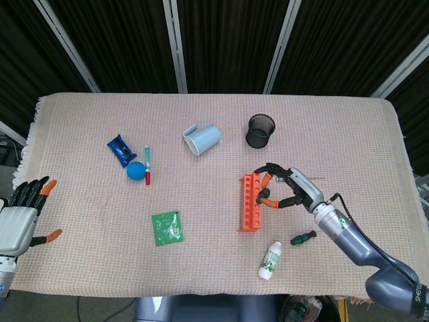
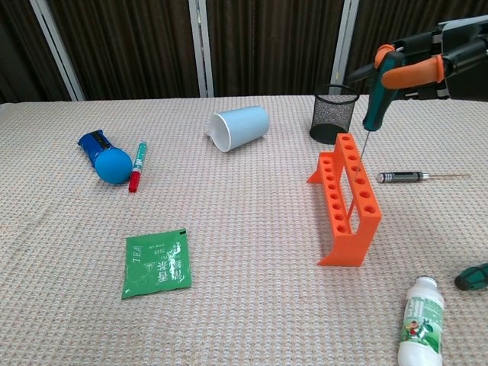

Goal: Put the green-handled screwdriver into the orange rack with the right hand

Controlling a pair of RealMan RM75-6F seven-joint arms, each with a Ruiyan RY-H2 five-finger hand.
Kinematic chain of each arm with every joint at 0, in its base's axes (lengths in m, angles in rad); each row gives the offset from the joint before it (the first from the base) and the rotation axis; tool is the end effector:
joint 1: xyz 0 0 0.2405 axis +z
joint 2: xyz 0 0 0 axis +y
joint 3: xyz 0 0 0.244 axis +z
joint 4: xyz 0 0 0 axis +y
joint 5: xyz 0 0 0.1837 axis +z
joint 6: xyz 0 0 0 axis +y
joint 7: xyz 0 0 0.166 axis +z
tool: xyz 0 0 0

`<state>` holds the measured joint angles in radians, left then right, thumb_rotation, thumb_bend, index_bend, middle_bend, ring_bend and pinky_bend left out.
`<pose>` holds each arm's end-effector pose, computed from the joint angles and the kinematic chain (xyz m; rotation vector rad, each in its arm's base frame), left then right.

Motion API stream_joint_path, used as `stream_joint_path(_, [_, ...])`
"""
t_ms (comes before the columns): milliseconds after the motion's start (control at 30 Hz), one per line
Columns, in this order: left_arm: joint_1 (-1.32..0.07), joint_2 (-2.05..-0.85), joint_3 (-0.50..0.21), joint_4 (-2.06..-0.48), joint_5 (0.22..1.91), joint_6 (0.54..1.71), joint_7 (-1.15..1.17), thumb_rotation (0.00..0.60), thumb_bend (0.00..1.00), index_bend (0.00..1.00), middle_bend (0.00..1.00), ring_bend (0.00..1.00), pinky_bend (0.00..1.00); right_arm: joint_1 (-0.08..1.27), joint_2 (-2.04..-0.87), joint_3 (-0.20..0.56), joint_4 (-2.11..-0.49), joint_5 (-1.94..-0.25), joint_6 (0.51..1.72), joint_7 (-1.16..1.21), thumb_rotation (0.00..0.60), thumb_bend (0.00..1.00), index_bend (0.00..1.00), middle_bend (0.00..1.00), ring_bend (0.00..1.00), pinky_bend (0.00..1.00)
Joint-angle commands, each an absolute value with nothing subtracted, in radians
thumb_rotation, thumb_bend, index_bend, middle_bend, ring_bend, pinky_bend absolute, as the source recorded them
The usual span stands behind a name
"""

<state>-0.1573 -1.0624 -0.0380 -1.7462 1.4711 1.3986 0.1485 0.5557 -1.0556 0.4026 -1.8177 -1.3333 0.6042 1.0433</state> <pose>-0.2644 0.2147 0.1696 -1.4973 -0.8843 -0.8369 -0.1353 -0.3290 0.1110 1.3002 -2.2021 1.4172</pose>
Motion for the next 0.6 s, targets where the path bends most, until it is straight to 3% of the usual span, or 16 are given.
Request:
stream_joint_path(33, [-0.156, -1.062, -0.037, -1.746, 1.470, 1.398, 0.148, 0.600, 0.04, 0.05, 0.00, 0.00, 0.00, 0.575, -1.071, 0.392, -1.804, -1.292, 0.610, 1.002, 0.600, 0.33, 0.60, 0.23, 0.00, 0.00])
stream_joint_path(600, [-0.154, -1.062, -0.037, -1.754, 1.464, 1.402, 0.156, 0.600, 0.04, 0.05, 0.00, 0.00, 0.00, 0.593, -1.074, 0.380, -1.792, -1.203, 0.622, 0.944, 0.600, 0.33, 0.61, 0.23, 0.00, 0.00])
